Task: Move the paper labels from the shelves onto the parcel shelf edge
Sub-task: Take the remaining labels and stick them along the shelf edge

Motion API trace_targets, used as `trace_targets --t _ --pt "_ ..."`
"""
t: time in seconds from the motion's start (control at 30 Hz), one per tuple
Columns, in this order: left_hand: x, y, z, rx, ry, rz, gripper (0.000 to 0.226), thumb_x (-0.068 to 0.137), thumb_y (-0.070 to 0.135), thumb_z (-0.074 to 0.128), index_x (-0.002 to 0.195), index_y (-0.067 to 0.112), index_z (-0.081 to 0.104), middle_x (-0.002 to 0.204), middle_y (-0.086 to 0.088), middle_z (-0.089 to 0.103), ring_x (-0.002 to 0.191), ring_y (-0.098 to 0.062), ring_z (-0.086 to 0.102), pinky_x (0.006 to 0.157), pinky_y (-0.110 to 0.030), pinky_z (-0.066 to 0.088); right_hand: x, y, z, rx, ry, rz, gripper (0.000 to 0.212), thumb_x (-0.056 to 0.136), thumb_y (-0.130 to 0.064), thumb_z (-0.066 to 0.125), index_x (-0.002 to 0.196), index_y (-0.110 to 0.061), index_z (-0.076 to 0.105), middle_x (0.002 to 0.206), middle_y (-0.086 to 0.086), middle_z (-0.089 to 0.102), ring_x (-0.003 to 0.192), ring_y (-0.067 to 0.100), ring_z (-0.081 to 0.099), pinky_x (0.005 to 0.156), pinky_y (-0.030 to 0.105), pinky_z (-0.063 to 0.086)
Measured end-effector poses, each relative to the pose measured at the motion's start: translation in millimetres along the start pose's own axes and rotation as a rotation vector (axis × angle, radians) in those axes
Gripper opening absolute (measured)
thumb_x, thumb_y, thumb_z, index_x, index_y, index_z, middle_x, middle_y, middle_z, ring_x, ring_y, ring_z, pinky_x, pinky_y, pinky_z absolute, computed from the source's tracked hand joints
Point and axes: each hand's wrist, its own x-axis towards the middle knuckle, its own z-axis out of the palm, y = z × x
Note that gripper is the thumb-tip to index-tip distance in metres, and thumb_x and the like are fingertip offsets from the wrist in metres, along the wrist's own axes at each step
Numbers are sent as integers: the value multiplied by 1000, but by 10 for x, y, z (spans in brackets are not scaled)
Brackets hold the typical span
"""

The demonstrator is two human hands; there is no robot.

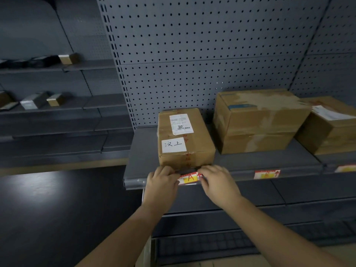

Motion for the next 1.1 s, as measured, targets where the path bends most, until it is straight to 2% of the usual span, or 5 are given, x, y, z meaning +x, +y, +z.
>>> trace_targets --t 0.17,0.33,0.5,0.67,1.1 --pt "-13 0 97 29 54 -7 10 88 29 68 94 33 73 98 10 59 95 -17 55 83 -38 46 8 65 68 15 49 -4 17 93 -24 59 108 -25 68 109 -6 69 102 17 60 89 35 44" --pt "42 34 149 41 38 -49 11 93 35 60 99 34 70 103 11 57 101 -15 51 90 -38 41 3 120 125 17 99 -33 15 92 -23 62 104 -24 71 105 -6 71 99 19 62 86 35 45" --pt "76 68 155 20 70 -16 7 89 24 68 90 31 69 97 10 57 95 -15 52 85 -37 43 -20 184 186 4 144 -66 15 86 -21 70 101 -22 75 107 -3 73 99 22 64 86 39 49" --pt "105 27 190 85 41 54 24 79 14 77 91 32 67 96 10 56 91 -14 52 81 -34 45 -9 202 190 13 147 -89 9 86 -22 71 95 -23 75 106 -4 72 99 20 64 85 37 48" --pt "79 -39 216 76 52 26 22 80 16 76 93 31 67 96 11 57 92 -14 54 83 -34 44 56 131 266 -20 130 -77 6 89 -21 63 84 -25 64 94 -10 68 92 15 59 80 37 39"
